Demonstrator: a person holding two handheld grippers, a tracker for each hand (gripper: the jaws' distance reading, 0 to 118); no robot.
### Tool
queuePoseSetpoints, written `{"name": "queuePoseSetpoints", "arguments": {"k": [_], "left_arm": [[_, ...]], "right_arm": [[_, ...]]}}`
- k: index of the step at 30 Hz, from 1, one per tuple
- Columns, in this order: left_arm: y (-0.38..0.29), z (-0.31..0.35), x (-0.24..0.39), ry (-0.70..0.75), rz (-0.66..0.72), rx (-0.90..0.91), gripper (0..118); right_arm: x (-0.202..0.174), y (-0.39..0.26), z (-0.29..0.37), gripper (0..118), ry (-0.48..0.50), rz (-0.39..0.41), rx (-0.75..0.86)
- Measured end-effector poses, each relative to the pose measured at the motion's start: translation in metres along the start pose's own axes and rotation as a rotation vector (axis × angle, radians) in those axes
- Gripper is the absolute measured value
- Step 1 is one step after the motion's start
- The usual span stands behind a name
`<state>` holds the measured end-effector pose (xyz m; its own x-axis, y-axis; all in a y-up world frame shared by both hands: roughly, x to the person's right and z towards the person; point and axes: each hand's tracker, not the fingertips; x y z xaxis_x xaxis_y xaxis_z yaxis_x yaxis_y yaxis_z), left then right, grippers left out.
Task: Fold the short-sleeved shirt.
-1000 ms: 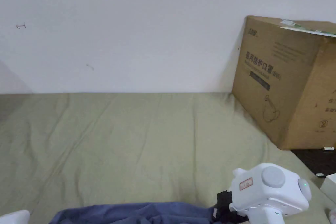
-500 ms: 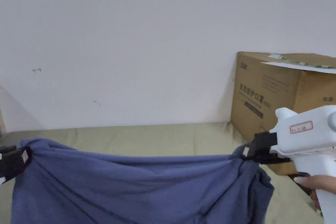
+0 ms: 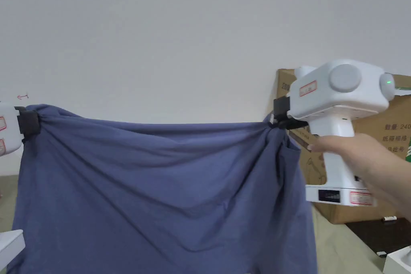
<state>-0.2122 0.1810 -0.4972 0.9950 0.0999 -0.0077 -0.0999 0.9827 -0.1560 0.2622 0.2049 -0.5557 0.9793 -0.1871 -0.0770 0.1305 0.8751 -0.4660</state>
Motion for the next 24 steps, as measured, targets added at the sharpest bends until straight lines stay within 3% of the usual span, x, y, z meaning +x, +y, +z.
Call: {"name": "queuePoseSetpoints", "arguments": {"k": [5,9,12,16,19,22,24], "left_arm": [[-0.016,-0.051,0.009,0.052,-0.021,0.042,1],[-0.053,-0.069,0.008,0.077,-0.056,0.066,1],[-0.094,-0.079,-0.004,0.050,-0.049,-0.022,1],[-0.185,-0.081,-0.019,-0.034,0.000,-0.299,1],[-0.273,-0.063,-0.024,-0.088,-0.046,-0.570,1],[-0.343,-0.019,-0.032,-0.124,-0.067,-0.717,1],[-0.365,0.012,-0.042,-0.106,-0.058,-0.749,1]], "right_arm": [[0.000,0.004,-0.056,6,-0.058,-0.037,0.056],[-0.003,-0.021,-0.081,6,-0.081,0.054,0.109],[0.004,-0.065,-0.097,6,-0.085,0.076,0.089],[0.034,-0.170,-0.126,6,-0.138,0.064,-0.113],[0.064,-0.276,-0.141,6,-0.149,0.014,-0.328],[0.081,-0.367,-0.120,6,-0.120,-0.032,-0.498],[0.087,-0.394,-0.089,6,-0.101,-0.029,-0.498]]}}
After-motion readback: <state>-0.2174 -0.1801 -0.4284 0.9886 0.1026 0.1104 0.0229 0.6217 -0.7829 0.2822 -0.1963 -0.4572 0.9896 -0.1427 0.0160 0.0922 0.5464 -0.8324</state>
